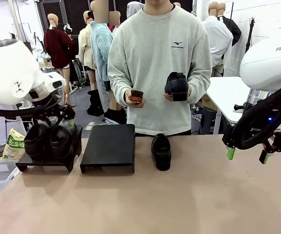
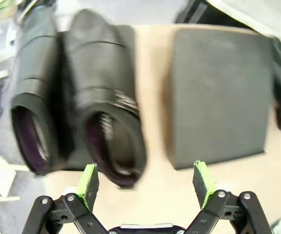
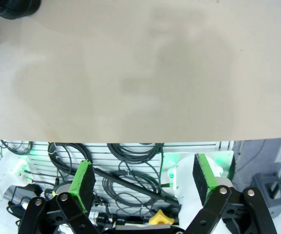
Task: Organize the shoes by placing them on the stand.
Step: Pick up one Shoe and place it in the middle of the table.
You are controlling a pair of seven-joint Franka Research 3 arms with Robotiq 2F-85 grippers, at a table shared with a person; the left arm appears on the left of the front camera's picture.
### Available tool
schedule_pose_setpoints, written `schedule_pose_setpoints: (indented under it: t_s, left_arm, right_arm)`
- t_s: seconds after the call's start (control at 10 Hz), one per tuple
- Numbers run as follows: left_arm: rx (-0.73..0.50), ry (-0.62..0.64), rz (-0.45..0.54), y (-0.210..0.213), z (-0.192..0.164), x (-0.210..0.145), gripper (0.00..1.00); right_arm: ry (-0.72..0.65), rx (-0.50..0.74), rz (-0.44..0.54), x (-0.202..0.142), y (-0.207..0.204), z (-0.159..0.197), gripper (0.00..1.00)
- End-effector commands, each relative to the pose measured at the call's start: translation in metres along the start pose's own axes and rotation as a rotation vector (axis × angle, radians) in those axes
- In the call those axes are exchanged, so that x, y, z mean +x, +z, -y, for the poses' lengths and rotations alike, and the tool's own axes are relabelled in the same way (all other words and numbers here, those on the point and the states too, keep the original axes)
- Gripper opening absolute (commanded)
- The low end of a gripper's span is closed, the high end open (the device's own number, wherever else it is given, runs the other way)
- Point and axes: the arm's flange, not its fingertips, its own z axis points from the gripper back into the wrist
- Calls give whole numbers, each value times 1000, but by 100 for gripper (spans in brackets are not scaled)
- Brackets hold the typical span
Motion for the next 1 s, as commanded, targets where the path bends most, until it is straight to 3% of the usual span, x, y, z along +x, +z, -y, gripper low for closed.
schedule_pose_setpoints:
  t_s: [0.0,0.2,0.4,0.9]
  left_arm:
    - [-45,-79,-90,39,6,-17,100]
    - [-43,-104,-145,55,17,-47,100]
    - [-56,-171,-254,39,34,-79,100]
    - [-35,-139,-261,27,36,-87,100]
  right_arm:
    - [4,20,8,3,0,-3,100]
    - [4,20,8,3,0,-3,100]
    - [4,20,8,3,0,-3,100]
    - [4,20,8,3,0,-3,100]
